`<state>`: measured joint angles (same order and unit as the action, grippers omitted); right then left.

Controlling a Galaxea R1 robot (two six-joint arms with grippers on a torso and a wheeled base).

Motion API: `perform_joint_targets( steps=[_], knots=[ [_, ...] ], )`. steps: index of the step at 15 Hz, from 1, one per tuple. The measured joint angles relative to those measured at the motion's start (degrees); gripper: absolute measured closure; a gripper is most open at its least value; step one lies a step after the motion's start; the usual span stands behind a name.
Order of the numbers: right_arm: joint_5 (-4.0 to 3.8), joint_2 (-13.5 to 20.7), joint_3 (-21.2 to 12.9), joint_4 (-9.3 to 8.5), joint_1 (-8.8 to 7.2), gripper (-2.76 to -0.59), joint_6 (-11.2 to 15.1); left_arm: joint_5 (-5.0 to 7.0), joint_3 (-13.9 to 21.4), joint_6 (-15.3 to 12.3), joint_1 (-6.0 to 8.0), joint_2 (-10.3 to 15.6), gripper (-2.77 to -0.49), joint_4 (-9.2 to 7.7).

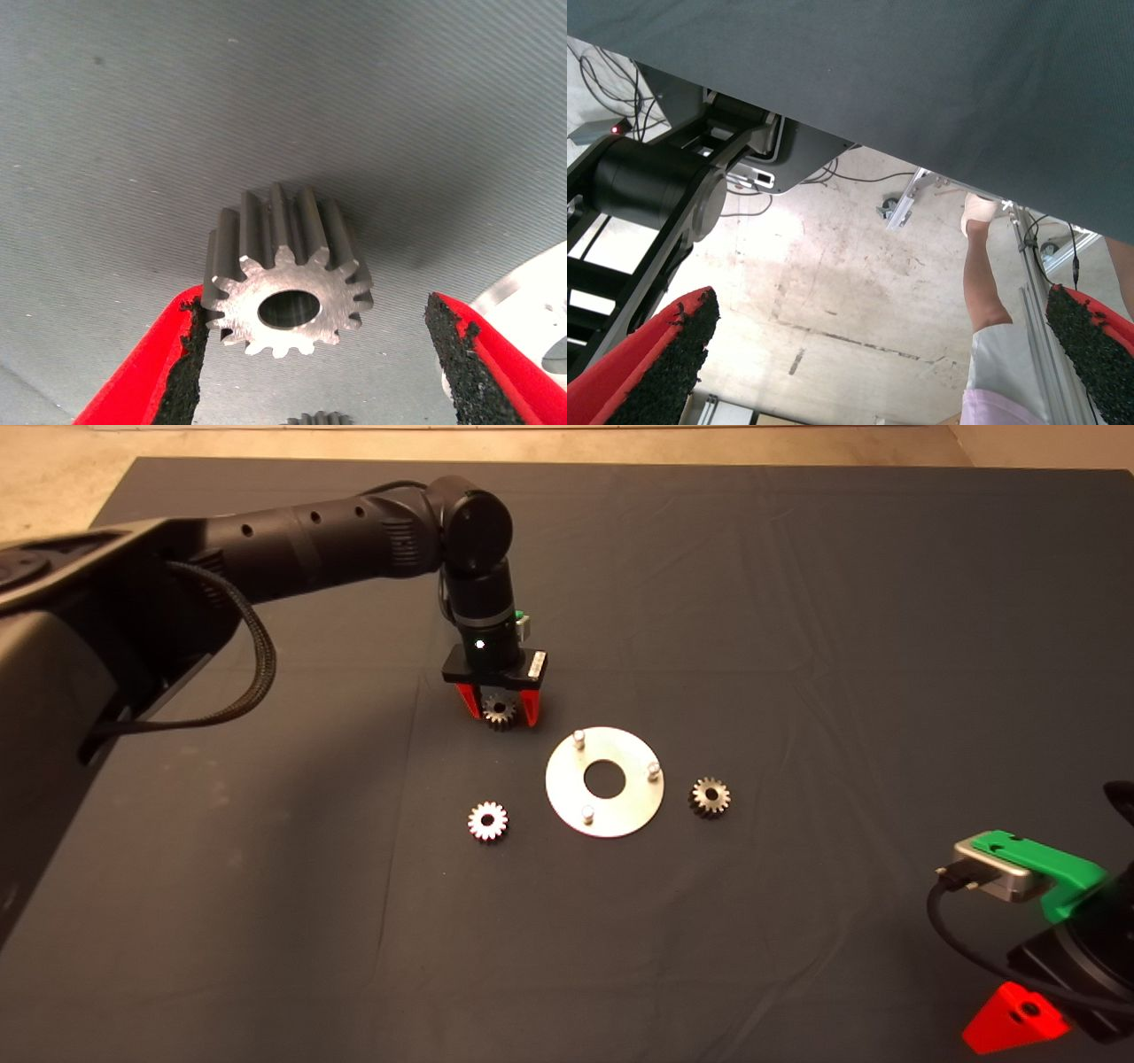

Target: Install three planetary gears onto the carrier pins

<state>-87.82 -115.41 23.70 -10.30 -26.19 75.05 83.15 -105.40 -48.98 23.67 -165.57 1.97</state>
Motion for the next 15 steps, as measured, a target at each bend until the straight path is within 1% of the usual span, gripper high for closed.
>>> perform_joint_targets(
  steps=[1, 2, 5, 6, 7, 15],
  knots=[
    [0.00, 0.00, 0.01, 0.00, 0.00, -2.75, 0.00, 0.00, 0.06, 0.01, 0.00, 0.00, -1.57, -0.02],
    [-0.02, 0.00, 0.00, 0.00, 0.00, -2.75, 0.00, 0.00, 0.17, 0.01, 0.00, 0.00, -1.52, 0.00],
    [0.01, 0.00, 0.00, 0.00, 0.00, -2.75, -0.02, 0.00, 0.50, 0.01, 0.00, 0.00, -1.50, -0.02],
    [0.01, 0.00, 0.00, 0.00, 0.00, -2.75, 0.00, 0.14, 0.50, 0.01, 0.00, 0.00, -1.39, 0.00],
    [0.00, 0.00, 0.00, 0.00, 0.00, -2.75, -0.02, 0.28, 0.52, 0.01, 0.00, 0.00, -1.38, 0.00],
    [0.00, 0.00, 0.00, 0.00, 0.00, -2.75, 0.00, 0.26, 0.49, -0.01, 0.00, 0.00, -1.38, -0.02]
  ],
)
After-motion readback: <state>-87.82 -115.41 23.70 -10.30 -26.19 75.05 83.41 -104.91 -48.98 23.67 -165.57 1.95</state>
